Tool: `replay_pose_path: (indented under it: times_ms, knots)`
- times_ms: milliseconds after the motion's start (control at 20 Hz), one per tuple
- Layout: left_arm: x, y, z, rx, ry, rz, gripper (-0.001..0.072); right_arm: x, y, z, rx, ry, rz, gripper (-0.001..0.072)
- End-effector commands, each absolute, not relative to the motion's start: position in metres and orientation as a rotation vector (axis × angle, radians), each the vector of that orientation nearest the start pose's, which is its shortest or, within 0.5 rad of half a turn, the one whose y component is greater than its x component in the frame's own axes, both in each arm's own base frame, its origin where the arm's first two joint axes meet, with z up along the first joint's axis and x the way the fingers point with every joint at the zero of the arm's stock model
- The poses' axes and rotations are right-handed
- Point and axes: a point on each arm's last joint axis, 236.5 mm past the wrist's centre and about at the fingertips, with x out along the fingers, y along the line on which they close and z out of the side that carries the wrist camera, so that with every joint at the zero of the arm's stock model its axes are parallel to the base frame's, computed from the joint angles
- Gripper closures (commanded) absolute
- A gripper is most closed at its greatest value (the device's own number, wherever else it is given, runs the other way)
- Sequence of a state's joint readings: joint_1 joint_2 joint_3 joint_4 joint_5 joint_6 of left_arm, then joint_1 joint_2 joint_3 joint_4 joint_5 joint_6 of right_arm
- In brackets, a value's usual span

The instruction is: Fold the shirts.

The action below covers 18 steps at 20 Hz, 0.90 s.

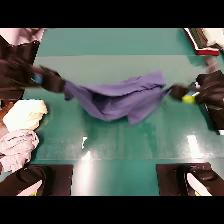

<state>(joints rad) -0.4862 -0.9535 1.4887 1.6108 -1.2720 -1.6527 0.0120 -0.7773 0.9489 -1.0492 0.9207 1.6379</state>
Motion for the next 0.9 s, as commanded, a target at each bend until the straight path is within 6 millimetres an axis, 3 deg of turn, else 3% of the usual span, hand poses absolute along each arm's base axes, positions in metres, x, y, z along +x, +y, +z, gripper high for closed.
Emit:
replay_pose_path:
  times_ms: [0,150,300,550,850]
  knots:
    - [0.317,-0.148,0.371,0.069,0.442,-0.396,0.0676,0.339,0.045,0.306,0.417,0.372,0.205,0.0695]
    - [0.289,-0.133,0.458,0.009,0.227,-0.405,0.0675,0.314,0.012,0.385,0.337,0.193,0.123,0.0695]
    - [0.260,-0.118,0.509,-0.032,0.091,-0.412,0.0675,0.282,0.001,0.437,0.257,0.069,0.071,0.0696]
    - [0.221,-0.100,0.541,-0.069,-0.027,-0.423,0.0675,0.235,0.004,0.497,0.149,-0.067,0.022,0.0696]
    - [0.174,-0.102,0.580,-0.145,-0.177,-0.533,0.0675,0.209,0.020,0.546,0.073,-0.143,0.038,0.0695]
